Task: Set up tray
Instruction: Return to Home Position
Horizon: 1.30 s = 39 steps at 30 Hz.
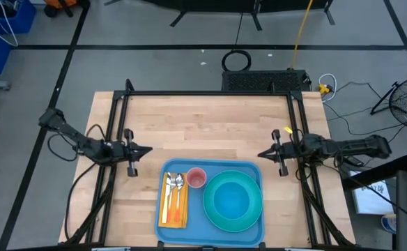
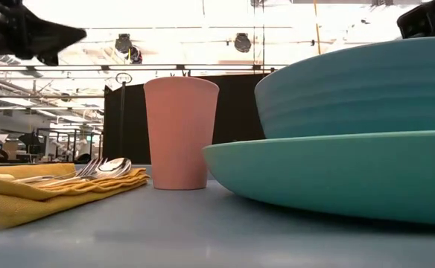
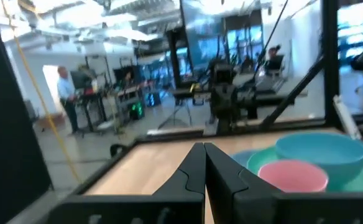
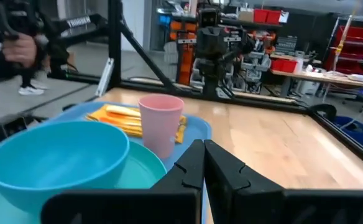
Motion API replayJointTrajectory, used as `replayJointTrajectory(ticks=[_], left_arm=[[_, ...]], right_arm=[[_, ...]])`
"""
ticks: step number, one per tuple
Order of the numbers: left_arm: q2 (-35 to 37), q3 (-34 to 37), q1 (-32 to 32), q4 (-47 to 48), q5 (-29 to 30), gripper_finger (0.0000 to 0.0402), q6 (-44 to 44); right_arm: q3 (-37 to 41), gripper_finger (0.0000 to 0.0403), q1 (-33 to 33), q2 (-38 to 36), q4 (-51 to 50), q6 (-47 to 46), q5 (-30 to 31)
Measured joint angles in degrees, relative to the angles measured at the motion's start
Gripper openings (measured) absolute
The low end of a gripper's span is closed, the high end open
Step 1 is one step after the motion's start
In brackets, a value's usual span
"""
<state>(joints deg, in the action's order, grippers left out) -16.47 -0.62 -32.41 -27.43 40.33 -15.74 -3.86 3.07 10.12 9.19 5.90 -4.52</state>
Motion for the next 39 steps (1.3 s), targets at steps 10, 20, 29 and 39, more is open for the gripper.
replayJointTrajectory(ticks=[10,20,29,39], left_arm=[[1.22,0.0,9.57,3.46,-5.04,0.0,-7.58],[15.18,-0.69,26.83,23.1,-26.78,0.0,2.74],[16.19,-9.12,26.52,38.39,-28.33,0.0,5.71],[16.2,-2.86,25.58,32.23,-27.06,0.0,5.88]], right_arm=[[0.07,0.0,1.13,-1.08,-0.14,4.61,-1.48],[0.11,0.0,-1.49,-4.94,-2.73,2.63,-1.36],[-0.59,0.0,-1.4,-9.92,-8.98,1.24,1.1],[2.43,0.0,-0.18,-10.01,-6.95,1.02,-0.03]])
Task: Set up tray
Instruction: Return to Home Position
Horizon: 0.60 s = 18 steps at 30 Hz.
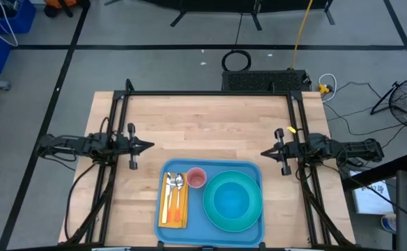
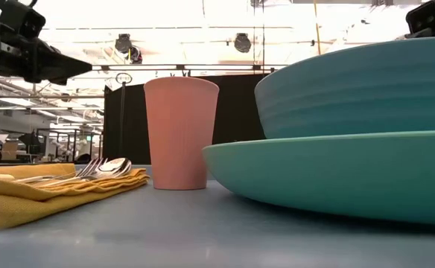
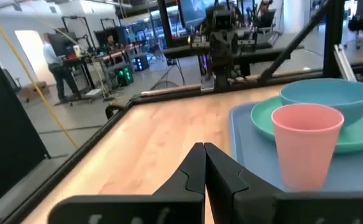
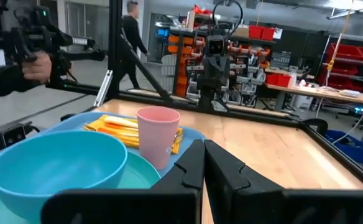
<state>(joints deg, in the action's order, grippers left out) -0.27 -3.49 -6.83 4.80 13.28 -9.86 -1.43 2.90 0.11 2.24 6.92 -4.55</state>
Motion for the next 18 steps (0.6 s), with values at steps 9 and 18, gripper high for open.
replayJointTrajectory(ticks=[9,18], left_arm=[[-0.07,0.96,0.11,-2.39,0.25,0.0,0.61],[-0.09,0.96,0.11,-2.3,-0.11,0.0015,4.53]], right_arm=[[0.48,0.0,-0.04,0.14,0.46,-0.2,0.09],[0.54,0.0,-0.04,0.14,2.34,-0.2,0.08]])
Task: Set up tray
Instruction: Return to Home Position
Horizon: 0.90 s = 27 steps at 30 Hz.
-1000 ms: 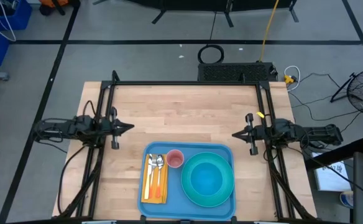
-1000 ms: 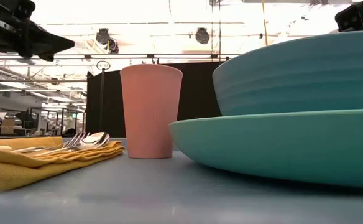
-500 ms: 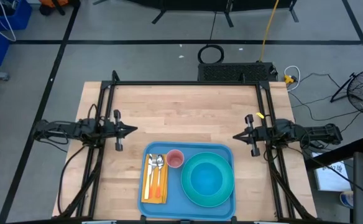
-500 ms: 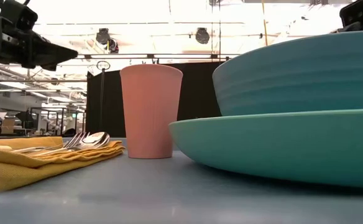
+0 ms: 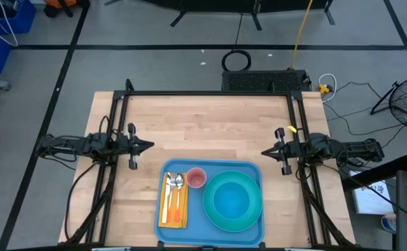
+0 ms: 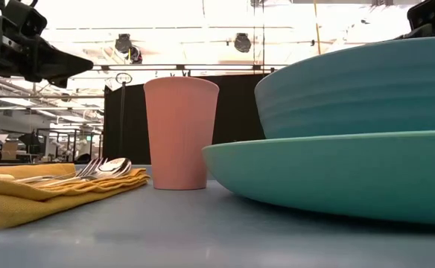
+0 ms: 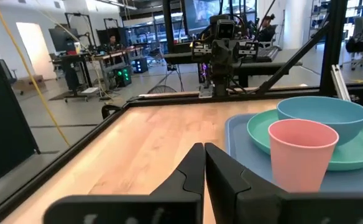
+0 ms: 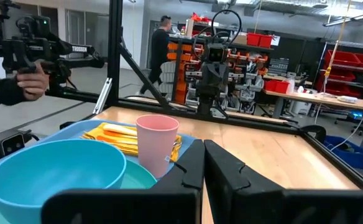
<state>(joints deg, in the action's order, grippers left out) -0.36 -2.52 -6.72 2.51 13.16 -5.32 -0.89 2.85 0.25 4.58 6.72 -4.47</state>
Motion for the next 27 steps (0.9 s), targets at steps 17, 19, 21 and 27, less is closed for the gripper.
replayJointTrajectory(ticks=[17,19,21,27], left_arm=[[0.0,0.02,0.0,0.11,-0.04,0.0035,1.2],[0.0,0.02,0.0,0.11,-0.04,0.0035,1.29],[0.0,0.02,-0.01,0.11,-0.04,0.0035,1.18],[0.0,0.04,0.0,0.11,-0.02,0.0035,1.16]], right_arm=[[0.02,0.0,0.0,0.02,0.35,-0.02,-0.05],[0.03,0.0,0.0,0.02,0.35,-0.01,-0.06],[0.03,0.0,0.0,0.02,0.35,-0.02,-0.07],[0.04,0.0,-0.02,0.1,3.38,-7.09,0.01]])
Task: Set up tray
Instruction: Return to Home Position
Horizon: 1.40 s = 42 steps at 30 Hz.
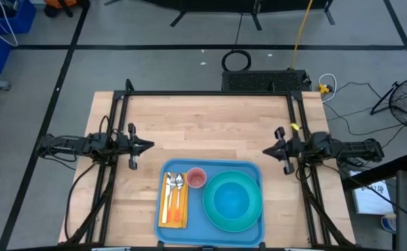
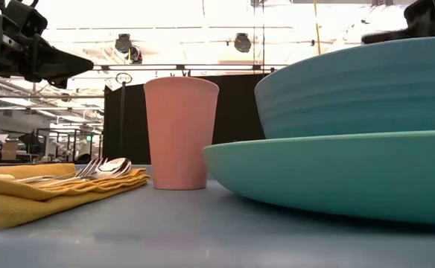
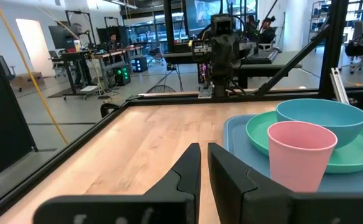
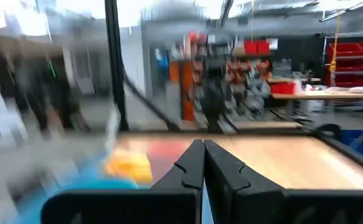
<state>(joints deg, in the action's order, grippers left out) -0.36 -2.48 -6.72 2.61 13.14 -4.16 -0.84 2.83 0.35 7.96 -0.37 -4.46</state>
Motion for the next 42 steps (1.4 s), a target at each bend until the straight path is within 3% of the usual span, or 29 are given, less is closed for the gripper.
replayJointTrajectory(ticks=[3,6,31,33,36,38,42], left_arm=[[0.0,0.02,-0.02,0.0,-0.02,0.0035,0.0],[-0.02,0.02,0.0,0.02,-0.02,0.0035,-0.02],[-0.01,0.02,0.0,0.02,0.03,0.0035,-0.04],[-0.02,0.02,-0.02,0.02,0.02,0.0035,-0.04],[-0.02,0.04,-0.01,0.0,0.01,0.0035,-0.04],[0.0,0.06,0.0,-0.16,0.03,0.0035,-0.04],[-0.02,0.13,0.0,-0.63,0.27,0.0035,-0.04]], right_arm=[[0.0,0.0,0.0,-0.08,4.61,-9.38,-0.07],[0.0,0.0,0.0,-0.05,6.15,-12.63,-0.07],[0.04,0.0,0.0,-0.08,3.87,-12.52,-0.07],[0.04,0.0,0.04,0.19,-1.13,-12.77,1.83],[0.0,0.0,-0.08,1.66,-5.48,-14.69,9.76],[-0.02,0.0,-0.15,3.79,-4.38,-10.83,10.33],[-0.02,0.0,0.57,6.0,-0.89,0.41,4.09]])
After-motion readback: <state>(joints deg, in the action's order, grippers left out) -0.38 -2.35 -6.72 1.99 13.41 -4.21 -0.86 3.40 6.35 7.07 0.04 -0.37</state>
